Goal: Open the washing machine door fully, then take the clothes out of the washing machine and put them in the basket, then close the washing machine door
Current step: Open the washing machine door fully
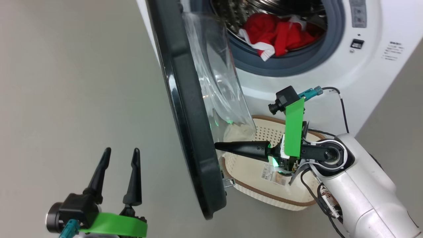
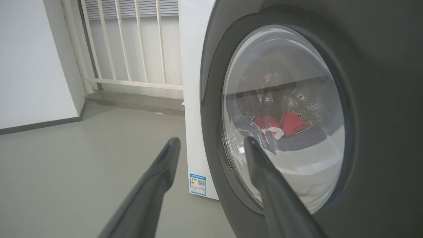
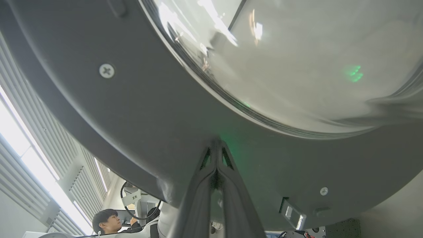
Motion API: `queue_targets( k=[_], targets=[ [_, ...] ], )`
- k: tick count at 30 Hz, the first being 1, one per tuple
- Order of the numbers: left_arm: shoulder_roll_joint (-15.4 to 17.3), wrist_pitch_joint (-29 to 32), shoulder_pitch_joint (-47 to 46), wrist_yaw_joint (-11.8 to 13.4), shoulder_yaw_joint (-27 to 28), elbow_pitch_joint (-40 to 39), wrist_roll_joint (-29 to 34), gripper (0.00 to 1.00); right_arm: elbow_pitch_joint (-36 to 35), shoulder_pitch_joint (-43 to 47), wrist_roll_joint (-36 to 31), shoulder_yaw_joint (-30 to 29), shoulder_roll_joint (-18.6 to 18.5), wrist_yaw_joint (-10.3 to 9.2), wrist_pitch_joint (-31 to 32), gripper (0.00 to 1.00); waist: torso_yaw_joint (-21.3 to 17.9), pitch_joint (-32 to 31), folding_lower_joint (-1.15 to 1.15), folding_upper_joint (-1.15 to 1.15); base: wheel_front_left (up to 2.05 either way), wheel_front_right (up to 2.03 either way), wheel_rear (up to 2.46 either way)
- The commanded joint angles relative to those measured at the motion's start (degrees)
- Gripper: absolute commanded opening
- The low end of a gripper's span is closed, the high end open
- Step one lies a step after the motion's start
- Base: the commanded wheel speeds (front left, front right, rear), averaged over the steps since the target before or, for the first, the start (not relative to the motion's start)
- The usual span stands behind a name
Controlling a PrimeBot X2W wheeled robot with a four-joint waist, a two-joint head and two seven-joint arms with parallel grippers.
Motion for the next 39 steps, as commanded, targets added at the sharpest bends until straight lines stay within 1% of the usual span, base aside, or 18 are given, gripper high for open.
queue_targets(
  k=[1,6,13,16,20,24,26,27,28,32,36,39],
  targets=[
    [1.0,-0.3,-0.2,-0.2,1.6,-1.0,-0.5,1.0,-1.1,0.3,-0.3,0.9,1.9,0.3,-0.1,0.0,2.6,-1.3,0.0,0.0,0.0,0.0,0.0],
    [1.0,-0.3,0.4,-0.4,1.1,-0.3,-1.1,1.0,-0.1,0.1,0.1,1.7,2.1,0.3,-1.0,0.0,4.7,-1.9,0.0,0.0,0.0,0.0,0.0],
    [1.0,-0.3,0.8,-0.3,1.7,-0.2,-1.7,1.0,-0.1,-0.9,3.0,5.4,2.2,0.3,-2.7,0.0,5.2,-1.4,0.0,0.0,0.0,0.0,0.0],
    [1.0,-0.3,1.2,0.2,1.4,-0.7,-1.9,1.0,0.1,-1.2,3.6,6.4,2.2,0.3,-3.3,0.0,5.2,-1.4,0.0,0.0,0.0,0.0,0.0],
    [1.0,-0.3,1.4,0.6,1.0,-0.9,-2.2,1.0,0.4,-1.5,3.1,6.4,2.2,0.3,-4.4,0.0,5.0,-1.4,0.0,0.0,0.0,0.0,0.0],
    [1.0,-0.3,1.2,0.8,0.7,-0.6,-2.3,1.0,-0.3,-1.2,0.3,4.9,2.0,0.3,-6.6,0.0,4.5,-1.4,0.0,0.0,0.0,0.0,0.0],
    [1.0,-0.3,1.2,0.9,1.0,-0.5,-2.6,1.0,-1.9,-0.7,-2.7,4.3,1.1,0.3,-9.0,0.71,4.0,-1.4,0.0,0.0,0.0,0.0,0.0],
    [1.0,-0.3,1.1,1.0,1.2,-0.5,-2.8,1.0,-2.9,-0.3,-4.5,4.2,0.5,0.3,-10.7,1.0,3.7,-1.3,0.0,0.0,0.0,0.0,0.0],
    [1.0,-0.3,1.1,1.0,1.2,-0.5,-2.8,1.0,-2.9,-0.3,-4.5,4.2,0.5,0.3,-10.7,1.0,3.7,-1.3,0.0,0.0,0.0,0.0,0.0],
    [1.0,-0.3,1.2,1.2,1.8,-0.5,-3.3,1.0,-6.7,1.8,-12.4,4.9,-2.2,0.3,-19.5,1.0,2.7,-1.5,0.0,0.0,0.0,0.0,0.0],
    [1.0,-0.3,1.6,1.2,2.3,-0.3,-3.2,1.0,-9.1,4.1,-19.5,7.9,-5.1,0.3,-30.9,1.0,1.8,-1.9,0.0,0.0,0.0,0.0,0.0],
    [1.0,-0.3,1.8,1.2,2.8,-0.1,-2.9,1.0,-9.1,4.7,-25.4,11.5,-8.0,0.3,-41.1,1.0,1.1,-2.2,0.0,0.0,0.0,0.0,0.0]
  ],
)
